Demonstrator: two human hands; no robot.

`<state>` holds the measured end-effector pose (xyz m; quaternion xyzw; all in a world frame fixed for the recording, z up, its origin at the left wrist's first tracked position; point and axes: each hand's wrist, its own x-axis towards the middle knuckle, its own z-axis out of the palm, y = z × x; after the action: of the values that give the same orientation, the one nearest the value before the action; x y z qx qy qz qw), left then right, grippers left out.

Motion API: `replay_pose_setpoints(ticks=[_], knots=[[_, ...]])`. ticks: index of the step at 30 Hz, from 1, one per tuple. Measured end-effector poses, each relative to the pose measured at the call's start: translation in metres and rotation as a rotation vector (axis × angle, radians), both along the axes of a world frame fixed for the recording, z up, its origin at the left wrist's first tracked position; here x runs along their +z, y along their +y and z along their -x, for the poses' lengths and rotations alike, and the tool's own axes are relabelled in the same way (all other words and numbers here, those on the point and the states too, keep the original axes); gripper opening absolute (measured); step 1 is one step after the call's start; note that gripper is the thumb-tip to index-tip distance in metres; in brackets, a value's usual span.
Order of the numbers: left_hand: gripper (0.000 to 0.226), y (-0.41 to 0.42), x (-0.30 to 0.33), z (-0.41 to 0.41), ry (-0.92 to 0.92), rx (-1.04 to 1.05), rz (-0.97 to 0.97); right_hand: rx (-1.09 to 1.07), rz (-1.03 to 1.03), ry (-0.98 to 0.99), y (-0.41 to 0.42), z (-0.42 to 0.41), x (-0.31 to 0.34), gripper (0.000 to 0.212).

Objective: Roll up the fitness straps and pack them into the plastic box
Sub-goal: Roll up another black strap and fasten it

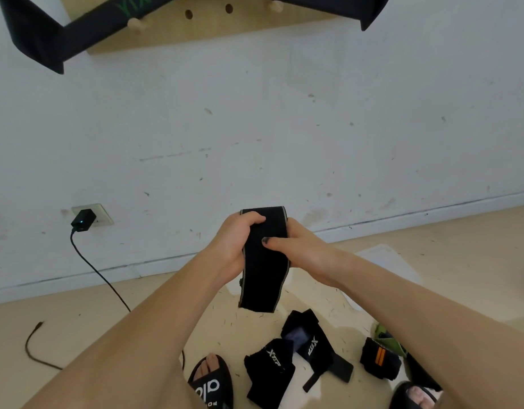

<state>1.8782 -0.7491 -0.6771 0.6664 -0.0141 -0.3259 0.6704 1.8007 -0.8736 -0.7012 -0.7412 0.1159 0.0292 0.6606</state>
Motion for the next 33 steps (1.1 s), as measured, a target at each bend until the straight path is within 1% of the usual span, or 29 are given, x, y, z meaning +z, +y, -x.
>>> replay_pose_setpoints(ticks=[2, 5, 7, 9, 11, 12, 14, 16, 18, 20, 21, 23, 25, 27, 28, 30, 32, 33], knots=[[0.025, -0.001, 0.002, -0.004, 0.026, 0.062, 0.043, 0.019, -0.029, 0.001, -0.003, 0.003, 0.003, 0.021], [0.023, 0.0, 0.004, -0.015, 0.127, 0.223, 0.171, 0.138, 0.018, 0.107, -0.008, 0.009, 0.0, 0.029], [0.027, 0.005, 0.003, -0.023, 0.157, 0.27, 0.19, 0.164, 0.06, 0.162, -0.01, 0.013, 0.0, 0.032], [0.041, 0.012, 0.0, -0.024, 0.201, 0.178, 0.122, 0.08, 0.004, 0.128, -0.012, 0.015, 0.004, 0.028], [0.052, 0.014, -0.005, -0.015, 0.218, -0.006, 0.017, -0.017, -0.132, 0.089, -0.015, 0.013, 0.008, 0.023], [0.049, 0.014, -0.006, -0.01, 0.194, -0.094, -0.015, -0.042, -0.179, 0.08, -0.017, 0.012, 0.009, 0.022], [0.036, 0.012, -0.007, -0.003, 0.111, -0.211, -0.037, -0.045, -0.199, 0.091, -0.019, 0.011, 0.01, 0.022], [0.032, 0.01, -0.006, 0.0, 0.049, -0.204, -0.046, -0.006, -0.2, 0.114, -0.018, 0.012, 0.013, 0.023], [0.029, 0.009, -0.005, -0.001, 0.023, -0.118, -0.05, 0.026, -0.198, 0.138, -0.016, 0.016, 0.017, 0.021], [0.027, 0.008, -0.003, -0.002, 0.022, -0.026, -0.05, -0.013, -0.183, 0.142, -0.015, 0.017, 0.019, 0.021], [0.028, 0.008, -0.002, 0.0, 0.019, -0.016, -0.046, -0.059, -0.169, 0.129, -0.016, 0.018, 0.019, 0.024], [0.03, 0.01, 0.0, 0.004, -0.002, -0.1, -0.074, -0.161, -0.174, 0.09, -0.019, 0.017, 0.019, 0.03], [0.029, 0.01, 0.002, 0.01, -0.032, -0.215, -0.11, -0.206, -0.218, 0.059, -0.022, 0.016, 0.021, 0.025], [0.028, 0.009, 0.003, 0.011, -0.067, -0.206, -0.1, -0.206, -0.234, 0.066, -0.024, 0.018, 0.024, 0.02], [0.034, 0.007, 0.003, 0.01, -0.096, -0.159, -0.101, -0.208, -0.237, 0.07, -0.024, 0.018, 0.025, 0.023], [0.049, 0.007, 0.002, 0.006, -0.174, -0.054, -0.146, -0.232, -0.237, 0.073, -0.025, 0.018, 0.025, 0.037], [0.054, 0.008, 0.002, 0.004, -0.251, 0.003, -0.175, -0.256, -0.245, 0.075, -0.026, 0.017, 0.025, 0.052], [0.053, 0.008, 0.002, 0.004, -0.275, 0.001, -0.167, -0.266, -0.256, 0.069, -0.026, 0.018, 0.025, 0.056]])
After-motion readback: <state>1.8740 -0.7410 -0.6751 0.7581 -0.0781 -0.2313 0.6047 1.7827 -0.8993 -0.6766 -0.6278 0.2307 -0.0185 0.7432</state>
